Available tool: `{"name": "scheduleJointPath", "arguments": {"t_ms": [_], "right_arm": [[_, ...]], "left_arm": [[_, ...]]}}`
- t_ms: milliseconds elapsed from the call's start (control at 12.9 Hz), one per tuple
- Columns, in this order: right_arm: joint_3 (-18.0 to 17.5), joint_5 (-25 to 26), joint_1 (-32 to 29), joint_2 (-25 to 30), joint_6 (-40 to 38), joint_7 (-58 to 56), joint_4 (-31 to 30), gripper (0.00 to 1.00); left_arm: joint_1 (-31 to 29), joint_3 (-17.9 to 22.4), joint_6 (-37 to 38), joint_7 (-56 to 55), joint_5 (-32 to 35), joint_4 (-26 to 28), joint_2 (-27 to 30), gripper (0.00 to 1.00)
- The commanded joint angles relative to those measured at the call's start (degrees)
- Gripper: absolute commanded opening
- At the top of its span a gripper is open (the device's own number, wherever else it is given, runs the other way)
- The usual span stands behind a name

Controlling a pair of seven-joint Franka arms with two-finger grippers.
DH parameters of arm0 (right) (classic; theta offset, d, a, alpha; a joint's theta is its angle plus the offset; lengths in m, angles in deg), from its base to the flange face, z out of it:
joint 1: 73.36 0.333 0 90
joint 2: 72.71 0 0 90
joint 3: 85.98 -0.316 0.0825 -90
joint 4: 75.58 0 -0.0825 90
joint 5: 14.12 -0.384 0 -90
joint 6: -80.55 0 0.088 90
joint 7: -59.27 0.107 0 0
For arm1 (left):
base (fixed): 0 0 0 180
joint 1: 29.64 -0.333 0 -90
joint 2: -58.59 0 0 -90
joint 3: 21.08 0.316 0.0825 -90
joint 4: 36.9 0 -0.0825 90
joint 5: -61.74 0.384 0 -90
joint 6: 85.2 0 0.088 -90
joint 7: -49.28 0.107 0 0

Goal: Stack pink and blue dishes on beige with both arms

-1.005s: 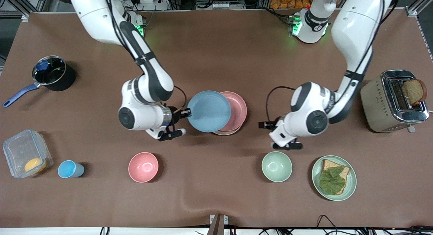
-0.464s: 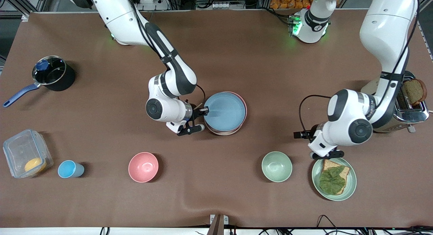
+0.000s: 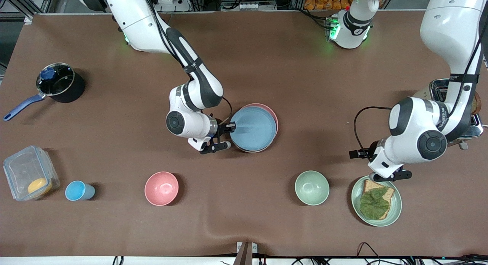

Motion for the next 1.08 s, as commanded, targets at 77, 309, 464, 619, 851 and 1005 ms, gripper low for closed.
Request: {"name": "scheduleJointPath", "arguments": {"t_ms": [77,309,464,619,851,1005], "right_arm": [[1.0,-0.2,0.7,0.4,-0.2,0.2,0.4,1.00],[1.8,1.8,0.2,1.5,-0.8,0.3,0.4,1.00],[5.0,5.8,0.2,3.8,-4.7,0.3,1.1,1.00],[8.3,13.2,0.2,7.0,-9.4,0.3,2.6,1.00],[12.3,20.0,0.2,8.9,-16.8,0.3,7.1,1.00],[16.9,21.8,0.2,10.2,-22.0,-0.2,9.7,1.00]], "left_arm": [[-0.4,-0.2,2.1,0.0,1.4,0.3,2.5,1.00],[-0.3,-0.1,2.7,-0.1,1.6,0.2,3.7,1.00],[-0.3,-0.2,3.0,-0.2,1.5,0.2,4.4,1.00],[-0.2,-0.1,3.7,0.6,1.6,0.3,5.8,1.00],[1.0,1.6,6.3,2.7,0.7,1.7,10.0,1.00],[2.6,3.7,8.0,5.6,0.0,4.1,14.0,1.00]]}}
